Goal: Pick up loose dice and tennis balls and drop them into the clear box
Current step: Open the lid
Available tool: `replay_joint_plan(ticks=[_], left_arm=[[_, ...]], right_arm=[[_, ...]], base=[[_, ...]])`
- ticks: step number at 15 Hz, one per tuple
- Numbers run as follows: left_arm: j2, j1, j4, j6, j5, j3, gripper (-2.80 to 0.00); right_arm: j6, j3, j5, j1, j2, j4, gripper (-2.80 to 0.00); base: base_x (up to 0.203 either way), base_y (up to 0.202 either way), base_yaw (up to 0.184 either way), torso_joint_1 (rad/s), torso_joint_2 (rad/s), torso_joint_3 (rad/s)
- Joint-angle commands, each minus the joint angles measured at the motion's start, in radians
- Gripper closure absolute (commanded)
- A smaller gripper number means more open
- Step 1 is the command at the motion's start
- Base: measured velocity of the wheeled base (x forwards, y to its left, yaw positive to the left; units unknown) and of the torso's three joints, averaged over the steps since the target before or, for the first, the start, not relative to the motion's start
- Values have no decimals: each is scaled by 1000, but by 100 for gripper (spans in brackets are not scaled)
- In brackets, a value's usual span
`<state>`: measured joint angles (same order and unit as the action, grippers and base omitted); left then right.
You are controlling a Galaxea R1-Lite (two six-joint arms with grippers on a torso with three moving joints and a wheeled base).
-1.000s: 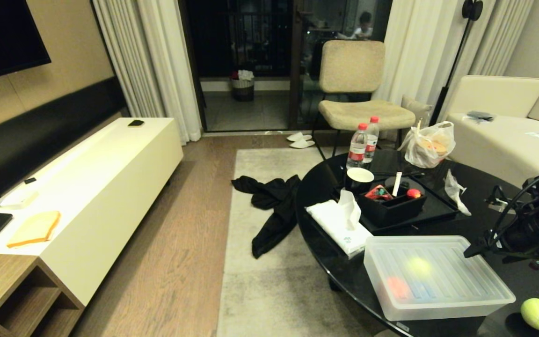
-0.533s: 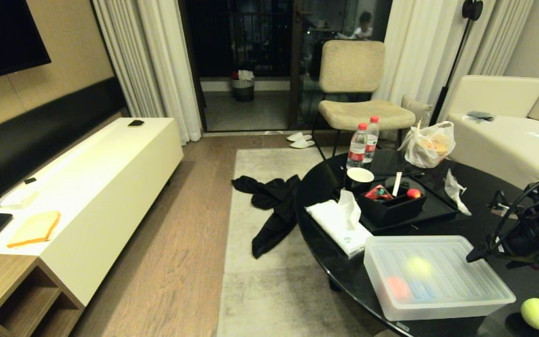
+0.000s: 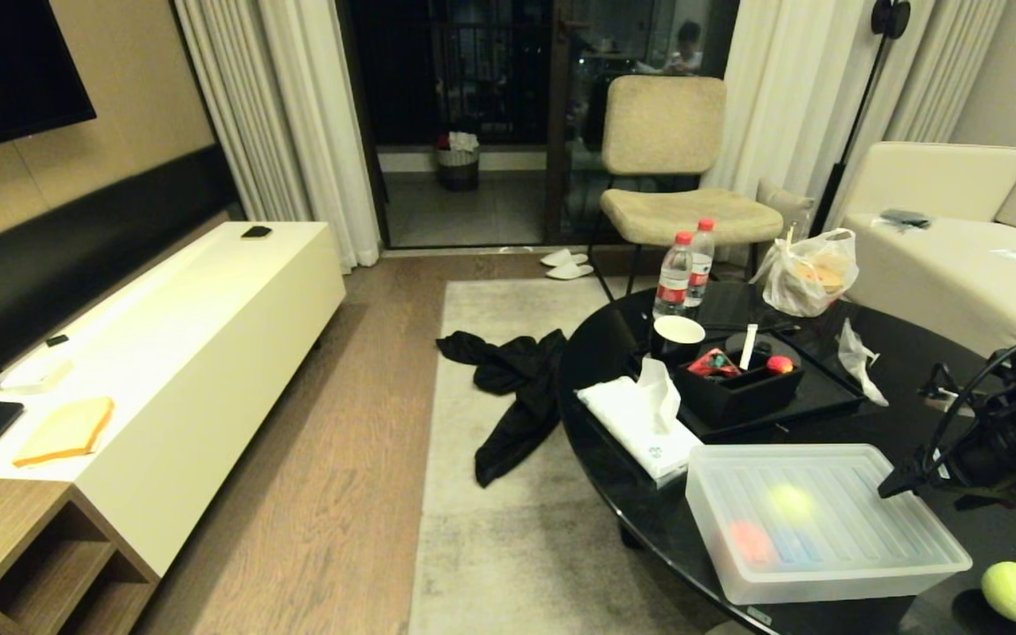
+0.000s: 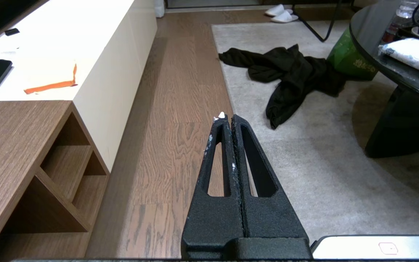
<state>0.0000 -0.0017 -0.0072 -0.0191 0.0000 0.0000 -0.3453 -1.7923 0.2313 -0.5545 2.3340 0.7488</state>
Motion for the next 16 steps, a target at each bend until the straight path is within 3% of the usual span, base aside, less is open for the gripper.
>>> replay_joint_plan(ticks=[1, 16], left_arm=[[0, 0, 0, -1, 0, 3, 0], [0, -1, 0, 1, 0, 3, 0]], right_arm=[[-3, 1, 2, -1, -2, 4, -280], [-11, -5, -21, -13, 25, 4, -280]], base=[[0, 0, 0, 0, 0, 0], [0, 0, 0, 0, 0, 0]])
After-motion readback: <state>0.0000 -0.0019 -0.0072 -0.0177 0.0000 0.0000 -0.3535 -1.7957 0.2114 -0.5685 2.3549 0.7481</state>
